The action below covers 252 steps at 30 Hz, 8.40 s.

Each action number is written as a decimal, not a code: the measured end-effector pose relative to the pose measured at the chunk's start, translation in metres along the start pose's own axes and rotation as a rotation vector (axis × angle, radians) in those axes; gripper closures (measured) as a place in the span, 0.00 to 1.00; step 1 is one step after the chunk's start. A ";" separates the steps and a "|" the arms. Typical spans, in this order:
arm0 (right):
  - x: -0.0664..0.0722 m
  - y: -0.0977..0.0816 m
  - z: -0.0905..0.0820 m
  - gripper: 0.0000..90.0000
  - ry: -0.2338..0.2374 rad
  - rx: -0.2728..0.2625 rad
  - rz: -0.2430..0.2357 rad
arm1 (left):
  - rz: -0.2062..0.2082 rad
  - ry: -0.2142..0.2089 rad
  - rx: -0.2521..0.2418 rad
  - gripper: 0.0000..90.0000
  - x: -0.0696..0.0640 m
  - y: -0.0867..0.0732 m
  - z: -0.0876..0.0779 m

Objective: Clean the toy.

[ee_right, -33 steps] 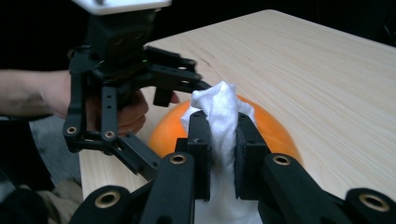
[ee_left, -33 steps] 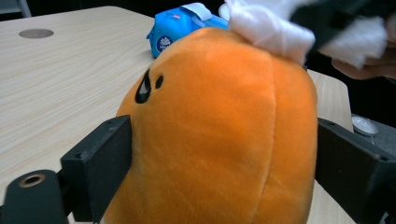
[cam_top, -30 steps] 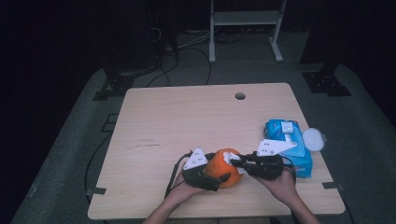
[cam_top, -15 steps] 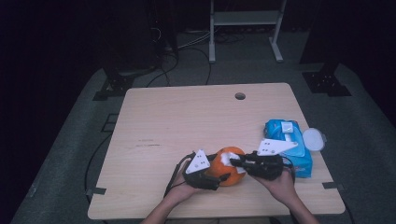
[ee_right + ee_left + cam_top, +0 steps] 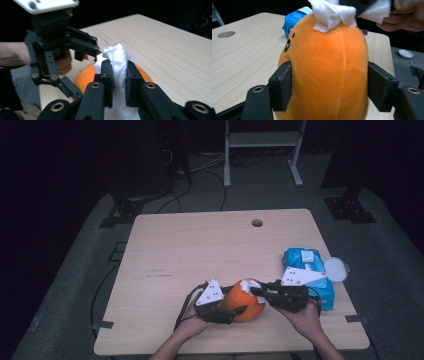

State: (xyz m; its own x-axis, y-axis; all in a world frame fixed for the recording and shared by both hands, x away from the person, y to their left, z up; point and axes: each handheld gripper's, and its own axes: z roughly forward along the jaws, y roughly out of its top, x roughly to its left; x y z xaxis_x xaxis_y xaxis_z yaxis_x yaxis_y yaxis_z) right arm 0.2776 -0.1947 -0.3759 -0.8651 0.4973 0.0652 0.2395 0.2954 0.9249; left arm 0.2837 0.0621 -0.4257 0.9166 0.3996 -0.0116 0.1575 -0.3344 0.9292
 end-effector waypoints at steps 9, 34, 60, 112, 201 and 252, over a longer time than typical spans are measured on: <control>-0.008 -0.006 0.004 0.88 0.014 0.013 0.037 | 0.006 0.008 0.019 0.34 0.001 0.005 -0.005; -0.025 -0.023 0.007 0.88 -0.029 0.058 0.094 | -0.005 0.008 0.019 0.20 0.010 -0.016 0.012; -0.031 -0.028 0.008 0.87 -0.056 0.094 0.071 | 0.004 0.002 0.026 0.21 0.007 -0.019 0.014; -0.021 -0.024 0.009 0.87 0.019 0.018 0.079 | -0.055 -0.017 0.016 0.31 0.015 -0.012 0.007; -0.033 -0.020 -0.010 0.87 -0.009 -0.077 0.176 | -0.021 -0.011 -0.003 0.26 0.002 0.008 0.000; -0.010 -0.022 0.002 0.88 -0.009 0.018 0.073 | -0.013 0.048 0.015 0.26 0.006 -0.005 0.013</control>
State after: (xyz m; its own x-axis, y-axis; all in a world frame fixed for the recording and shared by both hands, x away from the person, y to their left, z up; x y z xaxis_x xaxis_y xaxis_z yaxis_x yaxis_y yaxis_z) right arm 0.2824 -0.2046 -0.3975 -0.8413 0.5250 0.1289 0.3097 0.2727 0.9109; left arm 0.2933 0.0553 -0.4351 0.8958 0.4444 -0.0055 0.1750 -0.3412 0.9235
